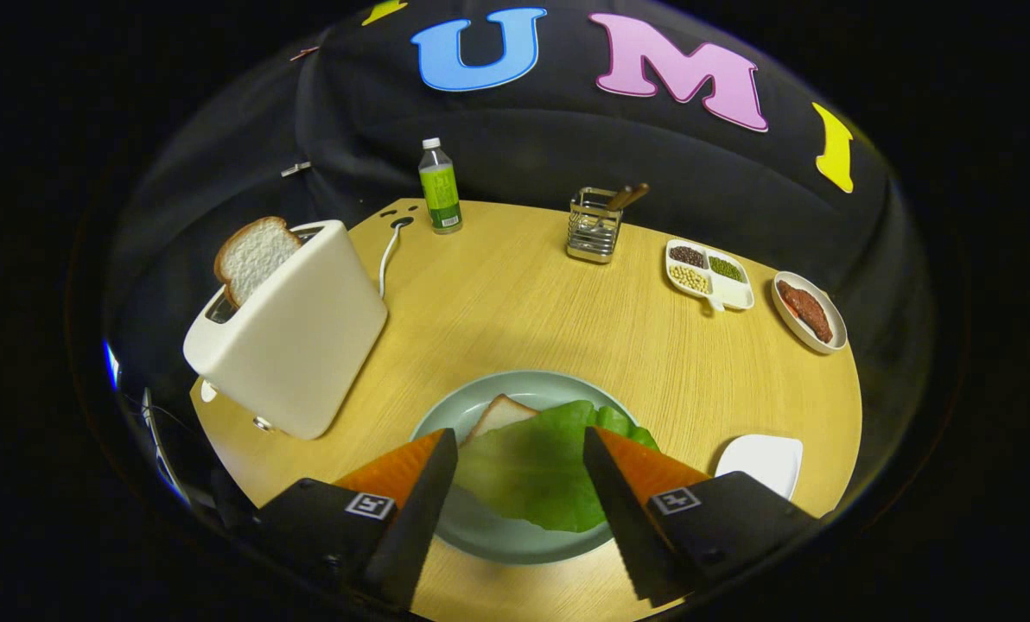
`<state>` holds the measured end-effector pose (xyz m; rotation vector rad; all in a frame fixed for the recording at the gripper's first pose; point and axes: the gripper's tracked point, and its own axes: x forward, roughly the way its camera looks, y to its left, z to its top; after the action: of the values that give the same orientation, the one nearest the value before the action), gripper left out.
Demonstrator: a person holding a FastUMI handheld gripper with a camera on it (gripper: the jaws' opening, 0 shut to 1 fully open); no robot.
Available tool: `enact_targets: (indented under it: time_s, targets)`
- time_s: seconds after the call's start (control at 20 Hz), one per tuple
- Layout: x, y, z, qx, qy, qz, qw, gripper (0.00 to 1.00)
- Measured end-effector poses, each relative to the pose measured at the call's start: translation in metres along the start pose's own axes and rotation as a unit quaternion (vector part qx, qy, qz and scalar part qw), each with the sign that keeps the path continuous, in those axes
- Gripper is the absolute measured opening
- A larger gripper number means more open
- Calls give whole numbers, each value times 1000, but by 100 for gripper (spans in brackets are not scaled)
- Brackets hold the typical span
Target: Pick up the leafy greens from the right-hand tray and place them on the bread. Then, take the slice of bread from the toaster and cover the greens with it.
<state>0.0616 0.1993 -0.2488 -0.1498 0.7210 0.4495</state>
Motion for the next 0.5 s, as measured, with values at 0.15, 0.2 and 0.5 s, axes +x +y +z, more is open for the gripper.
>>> enact_targets:
  time_s: [0.15, 0.2, 0.5]
  targets:
    - [-11, 19, 22, -25, -30, 9, 999, 100]
    - [-16, 28, 32, -35, -41, 14, 998, 100]
    - [-40, 100, 100, -107, -120, 70, 985, 100]
